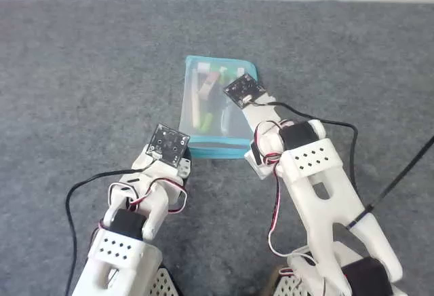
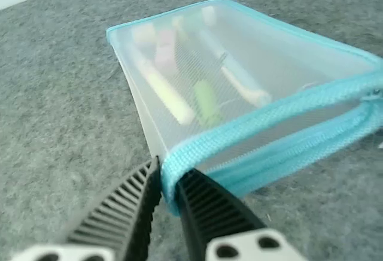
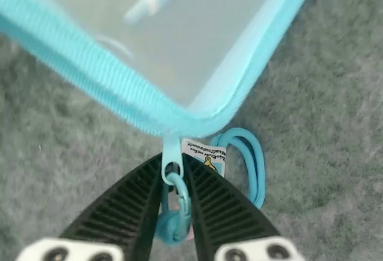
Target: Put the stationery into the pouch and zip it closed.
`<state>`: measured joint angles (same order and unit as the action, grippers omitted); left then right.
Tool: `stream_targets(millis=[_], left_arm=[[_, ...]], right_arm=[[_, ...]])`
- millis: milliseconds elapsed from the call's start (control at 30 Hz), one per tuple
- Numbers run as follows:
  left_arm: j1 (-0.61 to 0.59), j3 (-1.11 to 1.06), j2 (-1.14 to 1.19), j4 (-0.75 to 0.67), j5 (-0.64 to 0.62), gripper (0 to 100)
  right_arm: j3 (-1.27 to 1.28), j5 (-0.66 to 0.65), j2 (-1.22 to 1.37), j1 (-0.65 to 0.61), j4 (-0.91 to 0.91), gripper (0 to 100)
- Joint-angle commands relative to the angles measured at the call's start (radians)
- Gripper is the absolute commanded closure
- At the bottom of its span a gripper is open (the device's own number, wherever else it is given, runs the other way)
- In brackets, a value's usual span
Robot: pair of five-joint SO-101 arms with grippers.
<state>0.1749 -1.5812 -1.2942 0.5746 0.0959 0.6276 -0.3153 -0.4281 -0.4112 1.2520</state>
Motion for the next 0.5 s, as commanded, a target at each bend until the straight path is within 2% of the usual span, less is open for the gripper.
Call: stream_targets(millis=[0, 133, 267, 467], left_arm=[[0.011, 0.021, -0.011, -0.021, 0.021, 99], [0.011, 0.021, -0.017, -0.021, 0.020, 99], [0.011, 0.021, -0.017, -0.021, 0.020, 99], [0.011, 0.021, -0.017, -0.025, 0.020, 99]], right_arm=[[-0.066, -0.038, -0.065, -0.008, 0.036, 98.7], [-0.040, -0.031, -0.137, -0.163, 0.061, 90.5], [0.011, -0.017, -0.234, -0.331, 0.096, 90.8], [0.017, -0.006, -0.432, -0.352, 0.137, 90.6]])
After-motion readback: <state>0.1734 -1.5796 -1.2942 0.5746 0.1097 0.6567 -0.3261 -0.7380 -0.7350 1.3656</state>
